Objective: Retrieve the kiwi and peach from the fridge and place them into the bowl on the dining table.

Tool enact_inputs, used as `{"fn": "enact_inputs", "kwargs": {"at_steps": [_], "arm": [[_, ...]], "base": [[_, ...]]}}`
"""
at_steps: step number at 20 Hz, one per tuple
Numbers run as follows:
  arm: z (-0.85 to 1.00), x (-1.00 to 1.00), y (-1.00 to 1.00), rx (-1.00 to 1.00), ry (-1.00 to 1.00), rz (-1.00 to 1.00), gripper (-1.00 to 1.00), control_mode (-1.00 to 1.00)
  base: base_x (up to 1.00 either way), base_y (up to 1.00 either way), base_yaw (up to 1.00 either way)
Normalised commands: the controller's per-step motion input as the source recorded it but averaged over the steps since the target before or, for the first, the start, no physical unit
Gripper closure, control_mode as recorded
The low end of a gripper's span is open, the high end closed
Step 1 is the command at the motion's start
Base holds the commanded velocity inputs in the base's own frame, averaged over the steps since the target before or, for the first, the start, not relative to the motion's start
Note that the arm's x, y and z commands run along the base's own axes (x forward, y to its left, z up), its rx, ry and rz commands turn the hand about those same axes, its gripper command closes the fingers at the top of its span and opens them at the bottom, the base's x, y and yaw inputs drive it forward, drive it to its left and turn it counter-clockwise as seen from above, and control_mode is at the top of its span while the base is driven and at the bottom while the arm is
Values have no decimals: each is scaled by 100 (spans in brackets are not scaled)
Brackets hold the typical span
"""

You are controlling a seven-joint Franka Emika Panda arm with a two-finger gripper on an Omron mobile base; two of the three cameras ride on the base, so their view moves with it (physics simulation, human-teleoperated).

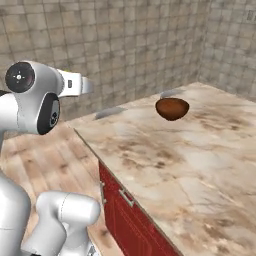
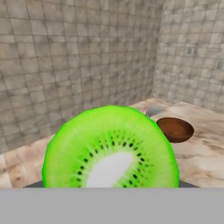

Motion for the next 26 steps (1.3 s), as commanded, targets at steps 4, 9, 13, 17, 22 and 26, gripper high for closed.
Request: {"fn": "enact_inputs", "kwargs": {"at_steps": [4, 9, 13, 17, 22, 26], "arm": [[0, 0, 0, 0, 0, 0, 100, 100], [0, 0, 0, 0, 0, 0, 100, 100], [0, 0, 0, 0, 0, 0, 100, 100], [0, 0, 0, 0, 0, 0, 100, 100], [0, 0, 0, 0, 0, 0, 100, 100], [0, 0, 0, 0, 0, 0, 100, 100]], "base": [[50, 100, -51], [40, 100, -49], [27, 100, -47], [15, 100, -45], [10, 100, -43], [8, 100, -42]]}}
